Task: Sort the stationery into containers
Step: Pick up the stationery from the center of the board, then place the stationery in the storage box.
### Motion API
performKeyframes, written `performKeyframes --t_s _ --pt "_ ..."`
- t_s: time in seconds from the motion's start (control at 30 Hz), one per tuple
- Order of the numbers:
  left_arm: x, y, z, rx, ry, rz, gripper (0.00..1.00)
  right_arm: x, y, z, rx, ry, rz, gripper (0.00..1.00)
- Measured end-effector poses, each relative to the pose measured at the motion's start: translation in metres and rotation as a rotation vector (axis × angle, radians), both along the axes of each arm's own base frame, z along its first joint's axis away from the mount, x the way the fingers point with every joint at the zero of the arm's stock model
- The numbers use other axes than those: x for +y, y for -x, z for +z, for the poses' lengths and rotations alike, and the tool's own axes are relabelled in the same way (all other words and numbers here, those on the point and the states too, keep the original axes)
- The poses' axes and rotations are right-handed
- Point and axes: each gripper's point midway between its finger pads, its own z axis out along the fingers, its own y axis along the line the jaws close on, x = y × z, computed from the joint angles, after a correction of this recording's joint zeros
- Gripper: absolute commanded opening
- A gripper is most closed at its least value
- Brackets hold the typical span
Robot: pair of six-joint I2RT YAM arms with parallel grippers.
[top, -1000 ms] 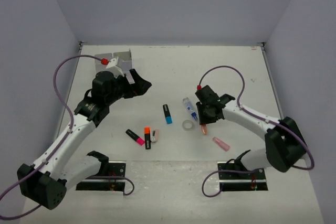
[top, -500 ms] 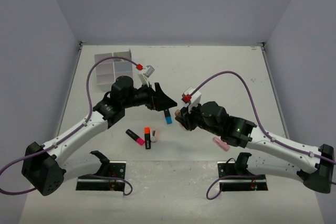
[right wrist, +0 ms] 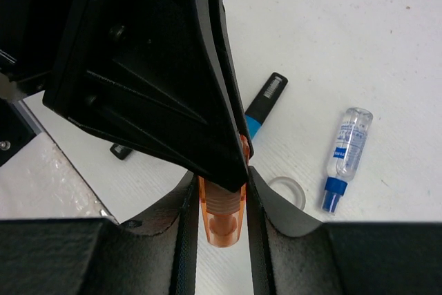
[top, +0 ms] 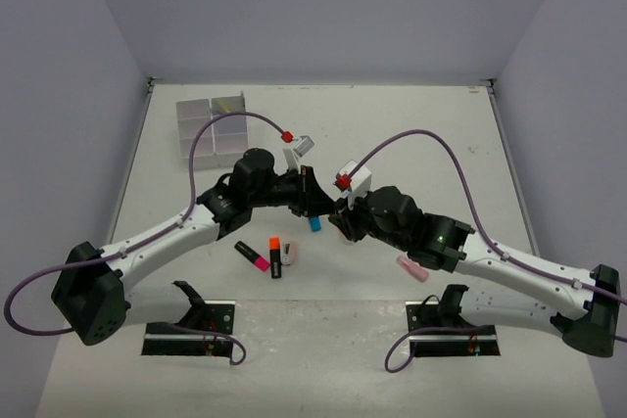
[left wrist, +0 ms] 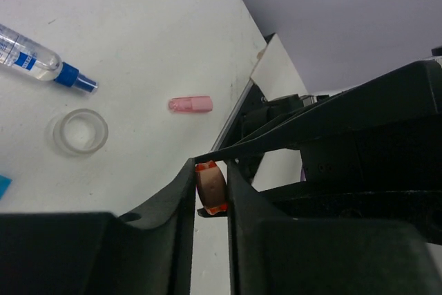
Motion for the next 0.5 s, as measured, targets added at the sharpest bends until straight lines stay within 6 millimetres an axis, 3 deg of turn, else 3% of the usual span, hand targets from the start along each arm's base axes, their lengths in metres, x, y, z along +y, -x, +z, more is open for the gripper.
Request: performKeyframes --t_s 0.03,0.17,0.2,0.27,0.3,0.4,0.5 --pt "0.0 0.0 0.0 -0.003 -0.002 0.004 0.0 -0.001 -0.001 -0.001 0.001 0.008 -0.005 0.0" --pt "-0.001 -0.003 -0.001 0.0 -0.005 0.021 0.0 -0.001 -0.004 -0.003 -0.001 0.028 -0.021 0.01" --pt "0.0 -0.004 -0.001 -0.002 -0.007 0.027 0.0 -0.001 -0.005 -0.003 0.0 0.031 -0.024 0.11" --pt "0.0 -0.007 0.001 -0.008 -0.016 0.039 0.0 0.0 -0.007 -0.002 -0.002 0.034 -0.033 0.86" --pt "0.001 -0.008 0.002 -0.011 -0.02 0.045 0.0 0.0 -0.008 -0.001 -0.004 0.034 -0.038 0.94" --pt "0.016 -0.039 0.001 -0.042 -0.141 0.235 0.0 -0.004 -0.013 0.002 -0.001 0.017 -0.093 0.99" --pt "0.063 -0.097 0.015 -0.078 -0.253 0.541 0.0 -0.024 -0.019 0.006 0.022 -0.011 -0.221 0.99"
